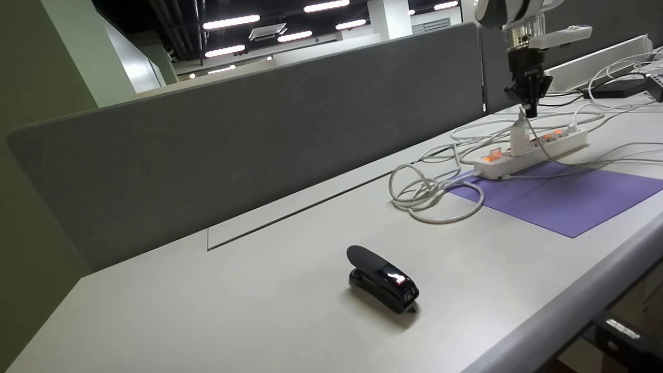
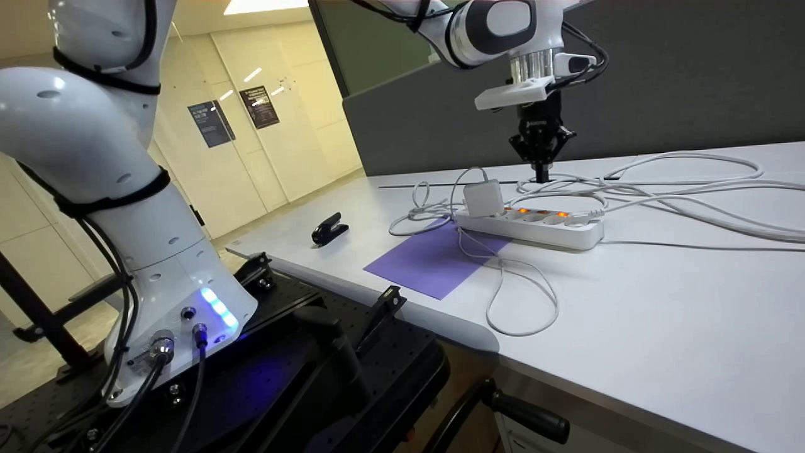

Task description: Turn on the third switch from the right.

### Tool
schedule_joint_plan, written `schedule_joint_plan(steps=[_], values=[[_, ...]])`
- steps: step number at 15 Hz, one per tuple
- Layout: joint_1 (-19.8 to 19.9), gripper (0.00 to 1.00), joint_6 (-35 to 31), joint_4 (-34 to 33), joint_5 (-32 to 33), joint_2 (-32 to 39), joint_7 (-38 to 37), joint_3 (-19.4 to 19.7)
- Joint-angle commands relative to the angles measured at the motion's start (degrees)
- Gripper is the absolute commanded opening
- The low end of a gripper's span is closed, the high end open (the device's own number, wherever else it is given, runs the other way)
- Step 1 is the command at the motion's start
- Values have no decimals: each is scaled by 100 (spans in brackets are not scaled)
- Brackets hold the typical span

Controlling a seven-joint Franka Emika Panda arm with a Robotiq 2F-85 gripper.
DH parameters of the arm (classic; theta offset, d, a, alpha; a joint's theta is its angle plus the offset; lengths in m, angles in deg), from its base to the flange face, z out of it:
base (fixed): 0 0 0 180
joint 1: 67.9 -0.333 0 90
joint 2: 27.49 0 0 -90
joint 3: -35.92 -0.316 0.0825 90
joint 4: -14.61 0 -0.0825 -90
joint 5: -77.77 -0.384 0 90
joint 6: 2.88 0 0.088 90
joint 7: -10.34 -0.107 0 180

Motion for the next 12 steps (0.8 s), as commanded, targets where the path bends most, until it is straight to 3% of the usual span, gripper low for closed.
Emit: schedule_joint_plan(steps=[1, 12], values=[[-4, 0, -143, 137, 190, -47, -50, -41], [124, 0, -709, 502, 156, 142, 76, -201]])
